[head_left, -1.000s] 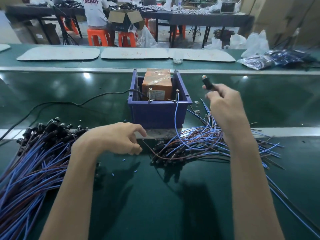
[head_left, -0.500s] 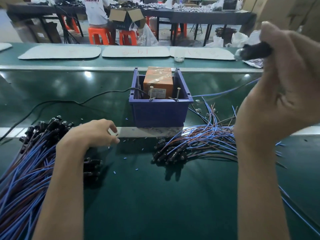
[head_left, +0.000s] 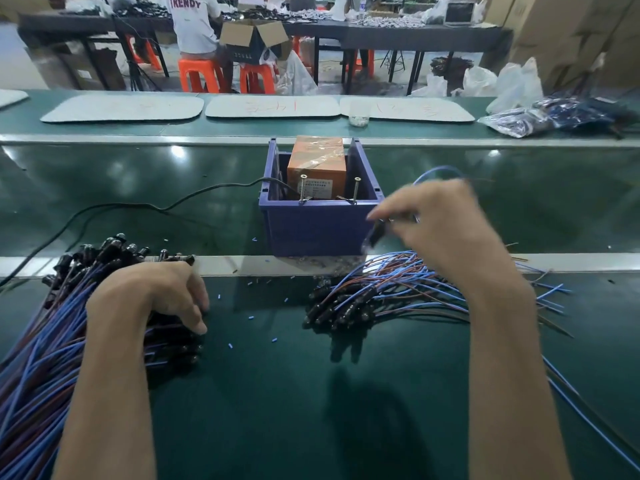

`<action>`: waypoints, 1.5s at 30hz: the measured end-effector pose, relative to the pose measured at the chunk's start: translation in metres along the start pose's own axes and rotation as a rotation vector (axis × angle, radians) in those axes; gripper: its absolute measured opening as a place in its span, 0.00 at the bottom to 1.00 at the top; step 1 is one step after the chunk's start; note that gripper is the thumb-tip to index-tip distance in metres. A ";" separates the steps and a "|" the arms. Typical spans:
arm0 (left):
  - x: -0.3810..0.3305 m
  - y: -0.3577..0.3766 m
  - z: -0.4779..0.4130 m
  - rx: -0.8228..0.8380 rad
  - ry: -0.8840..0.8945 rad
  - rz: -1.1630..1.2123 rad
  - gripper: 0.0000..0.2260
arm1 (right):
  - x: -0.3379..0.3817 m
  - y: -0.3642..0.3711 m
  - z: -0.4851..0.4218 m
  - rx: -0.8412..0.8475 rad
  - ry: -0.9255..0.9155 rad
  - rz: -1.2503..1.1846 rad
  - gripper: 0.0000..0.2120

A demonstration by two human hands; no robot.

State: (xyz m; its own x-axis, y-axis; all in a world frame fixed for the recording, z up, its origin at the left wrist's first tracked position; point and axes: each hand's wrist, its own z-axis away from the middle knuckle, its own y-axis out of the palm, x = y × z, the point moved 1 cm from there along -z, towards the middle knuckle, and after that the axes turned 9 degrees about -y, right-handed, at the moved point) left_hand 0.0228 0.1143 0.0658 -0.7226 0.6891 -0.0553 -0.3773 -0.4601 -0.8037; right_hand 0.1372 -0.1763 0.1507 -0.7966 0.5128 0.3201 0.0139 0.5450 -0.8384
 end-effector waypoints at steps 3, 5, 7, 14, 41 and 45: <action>0.002 0.001 -0.001 0.004 0.005 -0.002 0.13 | -0.017 0.029 0.010 0.557 0.163 -0.083 0.18; 0.002 0.002 -0.001 0.003 0.018 0.000 0.12 | -0.028 0.033 0.005 0.621 0.227 -0.086 0.19; -0.001 0.002 -0.001 -0.010 0.035 0.008 0.11 | -0.025 0.041 0.010 0.633 0.205 -0.099 0.18; -0.014 0.001 0.003 -0.086 0.182 0.071 0.10 | -0.032 0.058 0.008 0.596 0.201 -0.185 0.20; -0.077 -0.008 0.055 -0.446 0.828 0.504 0.10 | -0.013 0.057 -0.002 0.275 0.051 -0.471 0.16; -0.100 -0.008 0.084 -0.464 1.054 0.713 0.14 | 0.004 0.055 0.000 0.382 -0.009 -0.711 0.08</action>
State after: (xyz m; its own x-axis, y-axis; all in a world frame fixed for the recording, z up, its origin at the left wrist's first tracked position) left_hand 0.0491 0.0020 0.1275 0.1855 0.5758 -0.7963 0.2695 -0.8091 -0.5223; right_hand 0.1349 -0.1441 0.1055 -0.5415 0.1224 0.8317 -0.7047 0.4733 -0.5285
